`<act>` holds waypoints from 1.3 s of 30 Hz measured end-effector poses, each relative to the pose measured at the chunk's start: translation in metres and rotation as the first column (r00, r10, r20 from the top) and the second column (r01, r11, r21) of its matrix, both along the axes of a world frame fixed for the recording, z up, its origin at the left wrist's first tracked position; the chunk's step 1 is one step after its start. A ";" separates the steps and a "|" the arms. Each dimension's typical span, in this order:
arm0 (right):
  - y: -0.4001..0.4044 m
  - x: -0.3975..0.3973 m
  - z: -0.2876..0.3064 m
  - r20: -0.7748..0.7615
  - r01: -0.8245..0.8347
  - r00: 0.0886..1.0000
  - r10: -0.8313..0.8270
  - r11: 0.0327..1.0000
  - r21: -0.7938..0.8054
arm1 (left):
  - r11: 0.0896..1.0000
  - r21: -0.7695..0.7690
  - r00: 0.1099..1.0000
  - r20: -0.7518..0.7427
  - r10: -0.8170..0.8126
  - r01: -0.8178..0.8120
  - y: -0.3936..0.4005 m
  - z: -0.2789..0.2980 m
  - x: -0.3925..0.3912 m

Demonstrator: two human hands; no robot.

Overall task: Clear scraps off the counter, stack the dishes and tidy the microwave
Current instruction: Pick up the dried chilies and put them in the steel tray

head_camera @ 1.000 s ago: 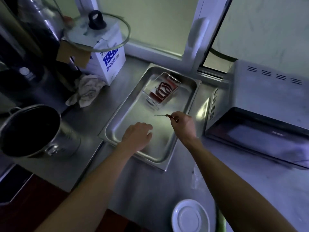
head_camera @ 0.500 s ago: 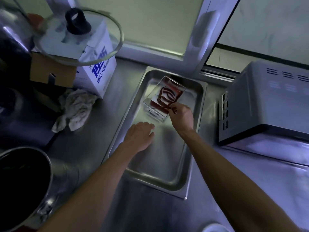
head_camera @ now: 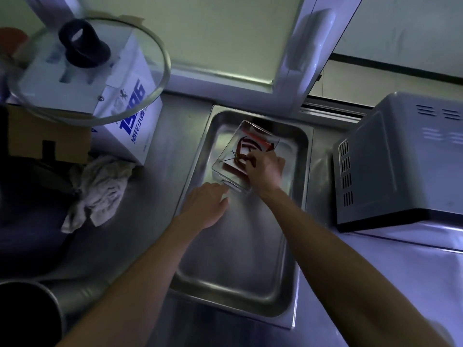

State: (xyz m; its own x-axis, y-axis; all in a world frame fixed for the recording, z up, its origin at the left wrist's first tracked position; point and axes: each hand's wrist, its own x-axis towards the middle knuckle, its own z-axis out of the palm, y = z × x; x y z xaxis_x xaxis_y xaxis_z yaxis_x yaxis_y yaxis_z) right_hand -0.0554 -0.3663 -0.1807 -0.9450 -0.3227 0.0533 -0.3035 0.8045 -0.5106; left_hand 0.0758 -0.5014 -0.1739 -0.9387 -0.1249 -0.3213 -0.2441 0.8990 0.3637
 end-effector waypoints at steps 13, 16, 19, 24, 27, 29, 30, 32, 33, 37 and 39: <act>0.018 0.006 -0.008 -0.058 -0.044 0.997 0.044 0.999 0.008 | 1.000 -0.011 1.000 0.008 -0.005 0.006 0.000 -0.008 0.001; 0.035 0.019 0.002 -0.074 -0.045 0.996 0.045 0.999 0.008 | 0.999 -0.022 0.999 0.008 -0.035 0.035 0.009 0.002 0.005; 0.058 0.037 0.015 -0.046 -0.038 0.998 0.036 0.998 -0.050 | 0.998 -0.020 0.998 0.011 -0.067 0.067 0.024 0.014 0.009; 0.106 0.074 0.027 0.045 -0.014 0.999 0.016 0.999 -0.035 | 0.992 -0.024 0.992 -0.014 -0.126 0.126 0.060 0.032 0.018; 0.140 0.096 0.032 0.066 0.006 0.998 -0.005 1.000 -0.022 | 0.989 -0.036 0.989 -0.038 -0.146 0.144 0.087 0.040 0.026; 0.165 0.108 0.037 0.080 0.012 0.997 -0.010 1.000 -0.027 | 0.982 -0.052 0.982 -0.045 -0.184 0.182 0.106 0.044 0.031; 0.178 0.114 0.039 0.085 0.013 0.996 -0.011 1.000 -0.024 | 0.977 -0.061 0.977 -0.046 -0.206 0.203 0.116 0.045 0.033; 0.205 0.125 0.042 0.094 0.025 0.995 -0.024 1.000 -0.016 | 0.970 -0.074 0.970 -0.058 -0.235 0.231 0.138 0.048 0.037; 0.218 0.131 0.043 0.100 0.036 0.994 -0.034 0.999 -0.017 | 0.968 -0.074 0.967 -0.070 -0.245 0.240 0.150 0.049 0.039; 0.270 0.155 0.047 0.146 0.098 0.985 -0.094 0.995 -0.023 | 0.962 -0.061 0.957 -0.102 -0.271 0.266 0.204 0.051 0.053; 0.297 0.168 0.049 0.167 0.135 0.977 -0.129 0.990 -0.026 | 0.958 -0.063 0.952 -0.108 -0.286 0.281 0.231 0.052 0.061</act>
